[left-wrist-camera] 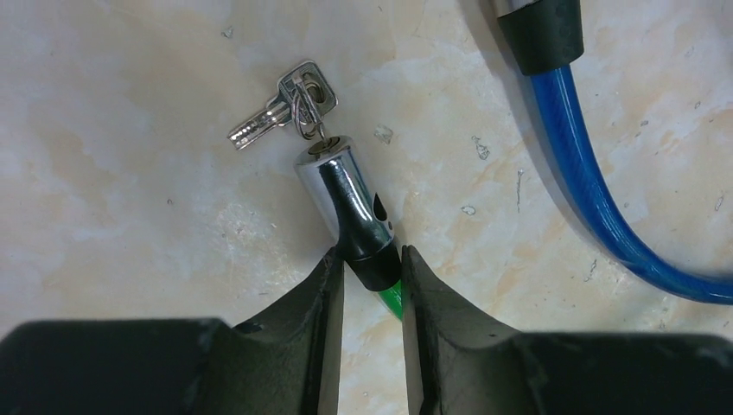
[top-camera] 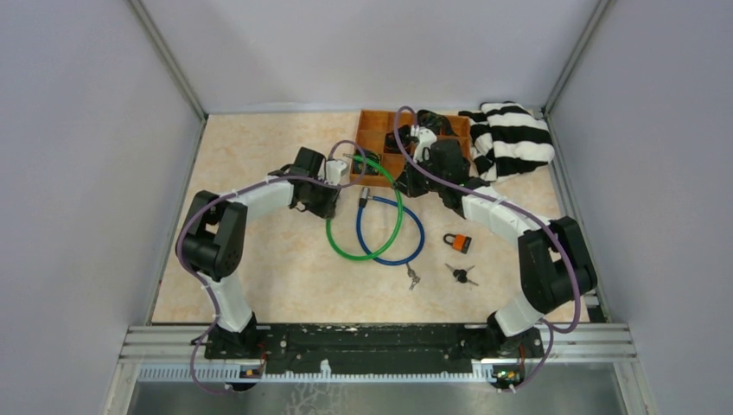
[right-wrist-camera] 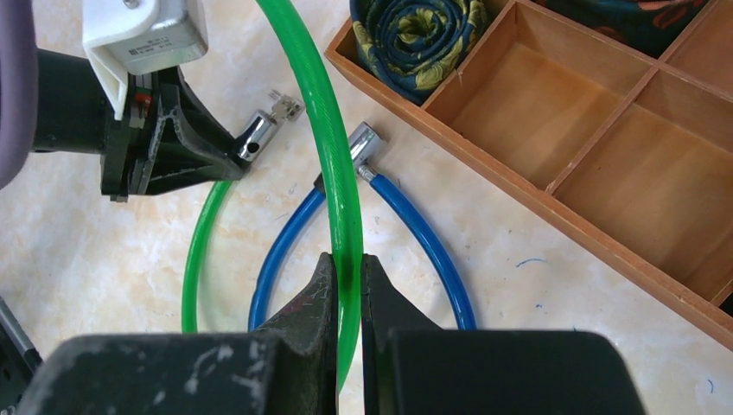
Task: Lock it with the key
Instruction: Lock the lock.
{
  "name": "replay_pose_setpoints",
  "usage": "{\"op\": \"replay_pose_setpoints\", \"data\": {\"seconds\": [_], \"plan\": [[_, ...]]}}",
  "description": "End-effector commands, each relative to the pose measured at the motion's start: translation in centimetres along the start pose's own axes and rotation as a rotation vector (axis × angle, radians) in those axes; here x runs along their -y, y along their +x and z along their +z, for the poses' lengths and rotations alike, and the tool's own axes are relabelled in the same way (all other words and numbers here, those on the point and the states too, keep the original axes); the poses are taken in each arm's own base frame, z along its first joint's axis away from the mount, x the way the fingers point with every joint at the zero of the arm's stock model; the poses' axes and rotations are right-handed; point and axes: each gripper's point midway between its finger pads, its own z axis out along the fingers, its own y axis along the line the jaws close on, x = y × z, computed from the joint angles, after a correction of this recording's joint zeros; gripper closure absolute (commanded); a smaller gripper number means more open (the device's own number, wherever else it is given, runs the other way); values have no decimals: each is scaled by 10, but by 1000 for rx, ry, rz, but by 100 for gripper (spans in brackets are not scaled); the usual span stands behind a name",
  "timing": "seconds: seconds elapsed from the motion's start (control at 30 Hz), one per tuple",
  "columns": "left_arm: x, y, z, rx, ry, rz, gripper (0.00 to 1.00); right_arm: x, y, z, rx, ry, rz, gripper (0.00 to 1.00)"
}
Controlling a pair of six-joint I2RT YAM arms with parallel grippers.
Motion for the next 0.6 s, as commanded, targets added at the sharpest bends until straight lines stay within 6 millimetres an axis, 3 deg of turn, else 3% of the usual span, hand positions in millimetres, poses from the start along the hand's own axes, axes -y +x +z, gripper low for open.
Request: {"op": "replay_pose_setpoints", "data": {"seconds": [0.0, 0.2, 0.57], "plan": [[4, 76, 25, -210, 8, -12, 86, -10, -36, -9, 121, -32, -74, 100], [-5, 72, 15, -174, -14, -22, 100, -6, -10, -9, 68, -35, -92, 100], [-15, 54, 1, -82, -20, -44, 100, -12, 22, -5, 20, -120, -104, 100]]}}
